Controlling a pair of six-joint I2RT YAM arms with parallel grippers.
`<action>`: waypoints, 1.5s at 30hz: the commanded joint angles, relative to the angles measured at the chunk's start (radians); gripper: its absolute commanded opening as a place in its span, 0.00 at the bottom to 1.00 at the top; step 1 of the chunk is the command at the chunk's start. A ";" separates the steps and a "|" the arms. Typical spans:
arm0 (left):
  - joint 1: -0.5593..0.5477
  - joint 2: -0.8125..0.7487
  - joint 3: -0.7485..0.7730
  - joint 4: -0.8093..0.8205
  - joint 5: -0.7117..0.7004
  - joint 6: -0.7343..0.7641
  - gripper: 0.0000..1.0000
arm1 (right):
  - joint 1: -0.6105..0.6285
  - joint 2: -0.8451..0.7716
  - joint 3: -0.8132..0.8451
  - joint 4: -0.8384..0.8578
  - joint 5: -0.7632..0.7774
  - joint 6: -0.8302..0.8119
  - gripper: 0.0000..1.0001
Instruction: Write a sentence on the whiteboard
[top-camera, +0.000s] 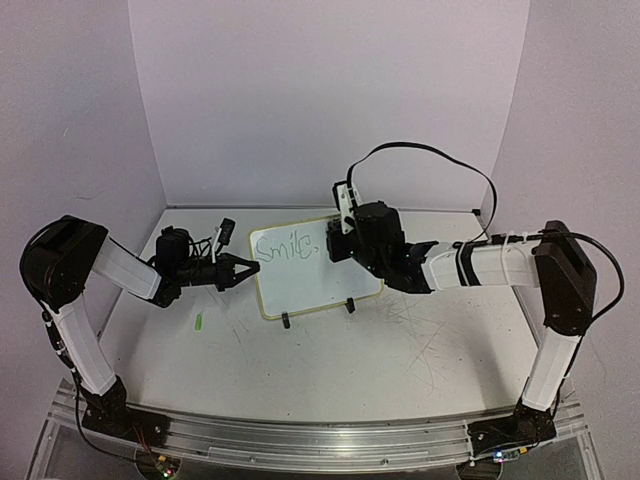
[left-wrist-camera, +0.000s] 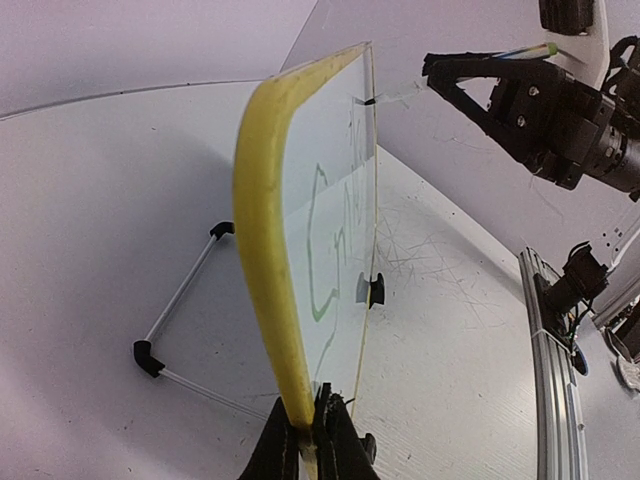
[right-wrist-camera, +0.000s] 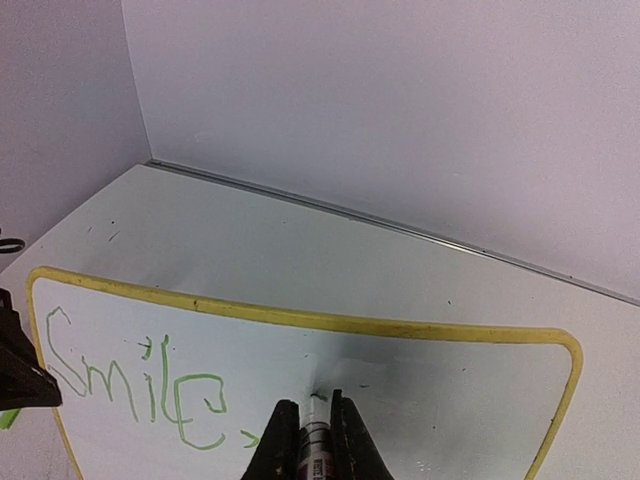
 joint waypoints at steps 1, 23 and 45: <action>0.001 0.020 0.000 -0.093 -0.092 0.117 0.00 | -0.002 0.024 0.025 0.020 -0.024 0.018 0.00; 0.001 0.017 -0.003 -0.094 -0.092 0.119 0.00 | -0.001 -0.021 -0.053 -0.009 0.044 0.062 0.00; 0.001 0.019 -0.001 -0.094 -0.091 0.119 0.00 | 0.019 -0.023 -0.097 -0.016 0.051 0.094 0.00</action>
